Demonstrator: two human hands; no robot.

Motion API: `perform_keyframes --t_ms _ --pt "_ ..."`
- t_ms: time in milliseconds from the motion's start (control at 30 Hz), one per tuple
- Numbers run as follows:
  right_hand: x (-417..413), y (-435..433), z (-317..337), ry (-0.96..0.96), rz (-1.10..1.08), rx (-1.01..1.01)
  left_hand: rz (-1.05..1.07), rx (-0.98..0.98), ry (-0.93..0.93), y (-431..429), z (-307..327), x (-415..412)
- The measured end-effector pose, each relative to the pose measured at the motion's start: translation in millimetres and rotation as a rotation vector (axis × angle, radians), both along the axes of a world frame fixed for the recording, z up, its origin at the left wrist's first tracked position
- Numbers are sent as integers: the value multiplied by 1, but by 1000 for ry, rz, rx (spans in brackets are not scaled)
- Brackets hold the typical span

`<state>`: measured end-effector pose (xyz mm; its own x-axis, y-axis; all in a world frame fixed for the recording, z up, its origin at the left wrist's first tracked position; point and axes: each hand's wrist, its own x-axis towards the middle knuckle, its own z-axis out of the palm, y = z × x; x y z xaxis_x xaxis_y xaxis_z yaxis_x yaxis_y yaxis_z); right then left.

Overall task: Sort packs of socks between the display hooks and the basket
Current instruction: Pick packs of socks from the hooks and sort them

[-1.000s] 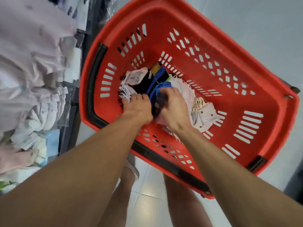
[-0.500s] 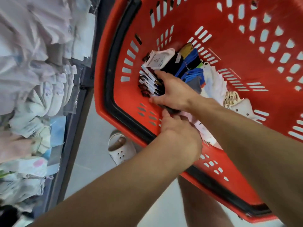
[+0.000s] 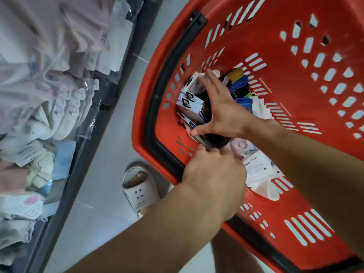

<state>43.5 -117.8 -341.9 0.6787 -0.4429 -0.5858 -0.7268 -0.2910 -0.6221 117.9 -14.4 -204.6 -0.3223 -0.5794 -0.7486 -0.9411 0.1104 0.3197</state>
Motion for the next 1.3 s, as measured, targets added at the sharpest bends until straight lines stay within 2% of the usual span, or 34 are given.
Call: perform_keyframes --t_ms 100,333,800,1100,1300 --pt "0 -8 0 12 122 -8 8 -47 31 -3 -3 -1" --pt "1 1 3 100 155 -157 42 -17 54 -3 -3 -3" --pt "22 29 7 131 47 -326 137 -24 93 -4 -6 -1" --pt "21 32 -2 141 60 -411 157 -76 82 -4 -6 -1" --pt "17 26 7 124 0 -305 164 -117 94 -3 -6 0"
